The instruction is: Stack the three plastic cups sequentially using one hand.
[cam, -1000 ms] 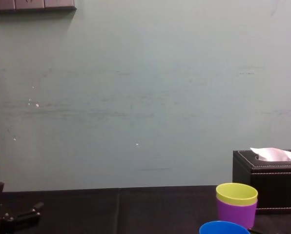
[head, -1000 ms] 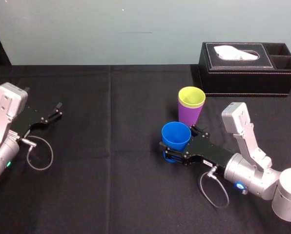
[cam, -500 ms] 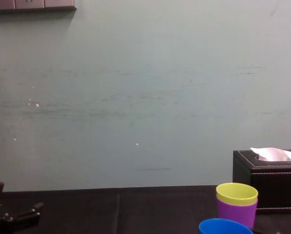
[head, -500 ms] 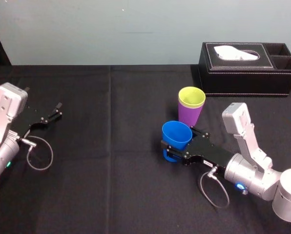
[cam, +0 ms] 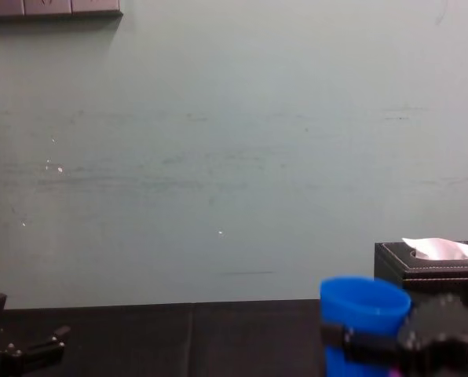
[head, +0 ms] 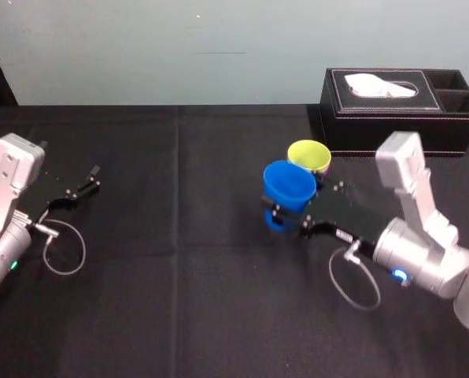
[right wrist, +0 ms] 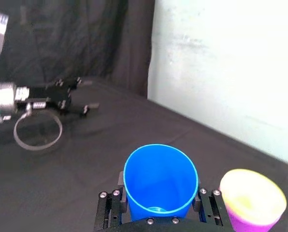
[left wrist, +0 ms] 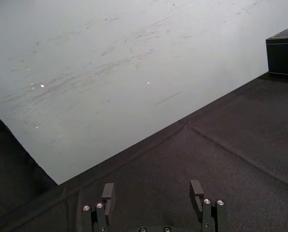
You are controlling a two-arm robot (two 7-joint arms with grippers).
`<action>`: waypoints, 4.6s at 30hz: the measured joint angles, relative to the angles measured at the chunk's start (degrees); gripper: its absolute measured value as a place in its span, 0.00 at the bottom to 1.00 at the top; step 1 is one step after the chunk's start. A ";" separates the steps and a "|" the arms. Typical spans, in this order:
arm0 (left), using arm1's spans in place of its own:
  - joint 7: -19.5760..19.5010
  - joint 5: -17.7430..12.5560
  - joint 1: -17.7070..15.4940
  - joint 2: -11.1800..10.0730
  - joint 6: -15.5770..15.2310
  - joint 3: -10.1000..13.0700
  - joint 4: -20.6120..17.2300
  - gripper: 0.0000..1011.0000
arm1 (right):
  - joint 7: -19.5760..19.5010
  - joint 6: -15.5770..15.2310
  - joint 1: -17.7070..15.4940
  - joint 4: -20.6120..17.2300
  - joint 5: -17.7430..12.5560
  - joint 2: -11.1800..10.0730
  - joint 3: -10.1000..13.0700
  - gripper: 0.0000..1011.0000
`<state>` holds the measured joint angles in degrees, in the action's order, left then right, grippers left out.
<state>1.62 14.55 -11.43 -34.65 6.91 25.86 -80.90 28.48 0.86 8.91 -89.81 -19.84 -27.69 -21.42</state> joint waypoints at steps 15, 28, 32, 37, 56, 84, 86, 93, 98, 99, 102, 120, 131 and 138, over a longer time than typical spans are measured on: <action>0.00 0.00 0.00 0.00 0.00 0.00 0.00 1.00 | -1.68 -4.82 8.45 1.81 -2.44 0.92 1.60 0.72; 0.00 0.00 0.00 0.00 0.00 0.00 0.00 1.00 | -3.21 -5.28 12.05 6.94 -2.46 2.09 1.97 0.72; 0.00 0.00 0.00 0.00 0.00 0.00 0.00 1.00 | -3.46 -5.03 12.60 8.35 -2.14 2.55 1.82 0.72; 0.00 0.00 0.00 0.00 0.00 0.00 0.00 1.00 | -3.59 -4.77 12.92 9.50 -1.78 2.98 1.74 0.72; 0.00 0.00 0.00 0.00 0.00 0.00 0.00 1.00 | -3.93 -3.34 13.10 12.32 0.08 4.10 1.50 0.72; 0.00 0.00 0.00 0.00 0.00 0.00 0.00 1.00 | -3.31 -1.96 12.68 15.32 2.33 4.95 1.37 0.72; 0.00 0.00 0.00 0.00 0.00 0.00 0.00 1.00 | -3.31 -1.96 12.69 15.57 2.46 5.02 1.35 0.72; 0.00 0.00 0.00 0.00 0.00 0.00 0.00 1.00 | -3.30 -1.96 12.69 15.85 2.56 5.11 1.35 0.72; 0.00 0.00 0.00 0.00 0.00 0.00 0.00 1.00 | -3.31 -1.96 12.70 15.79 2.54 5.09 1.33 0.72; 0.00 0.00 0.00 0.00 0.00 0.00 0.00 1.00 | -3.31 -1.97 12.70 15.77 2.54 5.09 1.33 0.72; 0.00 0.00 0.00 0.00 0.00 0.00 0.00 1.00 | -3.31 -1.97 12.72 15.73 2.52 5.07 1.32 0.75; 0.00 0.00 0.00 0.00 0.00 0.00 0.00 1.00 | -3.27 -1.92 11.82 13.91 2.21 4.50 1.72 0.99; 0.00 0.00 0.00 0.00 0.00 0.00 0.00 1.00 | -6.68 -2.44 5.29 5.38 1.09 2.73 5.29 0.99; 0.00 0.00 0.00 0.00 0.00 0.00 0.00 1.00 | -12.89 -1.80 -0.36 1.88 2.61 4.22 8.48 0.99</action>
<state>1.62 14.55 -11.43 -34.65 6.91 25.87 -80.90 15.58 -0.93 8.55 -87.93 -17.23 -23.47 -12.94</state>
